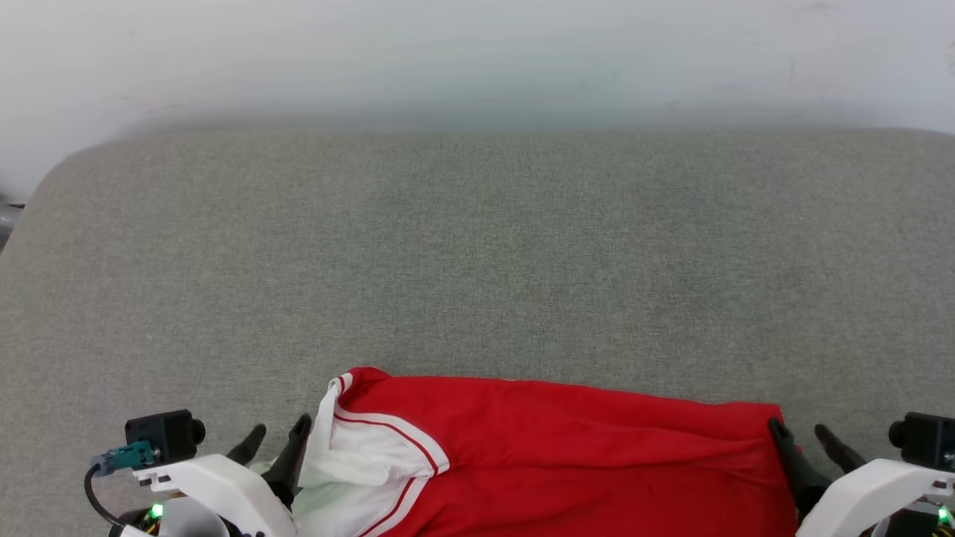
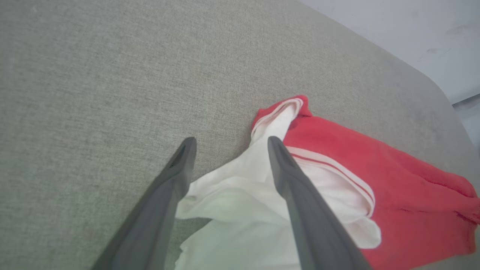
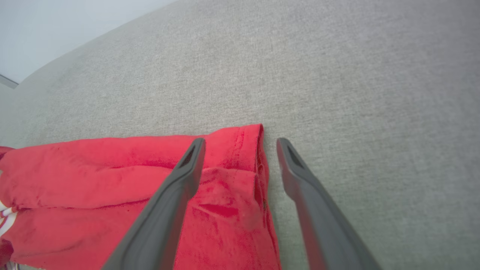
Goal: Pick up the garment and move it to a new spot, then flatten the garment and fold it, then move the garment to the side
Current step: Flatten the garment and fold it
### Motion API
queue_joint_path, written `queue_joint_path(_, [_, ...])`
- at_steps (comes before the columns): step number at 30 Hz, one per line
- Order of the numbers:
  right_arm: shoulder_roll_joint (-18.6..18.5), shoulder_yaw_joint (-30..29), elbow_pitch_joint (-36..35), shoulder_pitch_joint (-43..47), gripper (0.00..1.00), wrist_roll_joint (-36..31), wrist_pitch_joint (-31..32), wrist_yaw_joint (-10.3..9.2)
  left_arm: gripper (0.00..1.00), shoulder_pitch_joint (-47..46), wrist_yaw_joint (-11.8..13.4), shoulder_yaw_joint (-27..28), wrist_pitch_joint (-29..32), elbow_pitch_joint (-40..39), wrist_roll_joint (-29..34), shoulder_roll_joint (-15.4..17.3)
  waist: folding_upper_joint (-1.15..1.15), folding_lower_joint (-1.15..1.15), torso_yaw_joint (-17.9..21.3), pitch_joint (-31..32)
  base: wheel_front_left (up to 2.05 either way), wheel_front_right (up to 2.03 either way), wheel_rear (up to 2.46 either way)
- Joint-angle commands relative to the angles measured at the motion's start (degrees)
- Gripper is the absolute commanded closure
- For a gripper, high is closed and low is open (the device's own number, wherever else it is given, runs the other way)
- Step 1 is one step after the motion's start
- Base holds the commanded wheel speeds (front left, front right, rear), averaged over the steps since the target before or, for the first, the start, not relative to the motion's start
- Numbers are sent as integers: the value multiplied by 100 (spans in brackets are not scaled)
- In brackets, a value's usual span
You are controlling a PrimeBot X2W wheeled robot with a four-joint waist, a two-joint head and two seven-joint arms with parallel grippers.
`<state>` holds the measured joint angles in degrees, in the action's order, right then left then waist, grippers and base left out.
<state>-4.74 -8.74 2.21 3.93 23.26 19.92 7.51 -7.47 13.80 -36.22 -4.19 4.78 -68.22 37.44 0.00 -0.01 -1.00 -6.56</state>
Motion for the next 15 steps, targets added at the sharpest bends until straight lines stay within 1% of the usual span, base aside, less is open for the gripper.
queue_joint_path(1, [25,-42,-65,55,0,-3,-62,-5,0,-75,34,50,-125,-41,79,-8,0,1,6,58,0,0,0])
queue_joint_path(3, [13,-127,-177,79,0,-84,-65,-5,0,-117,77,75,-389,-138,268,-31,0,1,10,118,0,0,0])
queue_joint_path(6, [-88,-295,-333,95,0,-223,205,-5,0,-178,118,104,-759,-318,595,-44,0,1,7,182,0,0,0])
queue_joint_path(10, [-238,-483,-506,119,0,-344,901,-5,0,-239,167,179,-1003,-602,1081,-75,0,1,-18,207,0,0,0])
queue_joint_path(15, [-456,-520,-663,163,0,-283,1760,-5,0,-207,304,383,-1098,-934,1754,-188,0,1,-105,176,0,0,0])
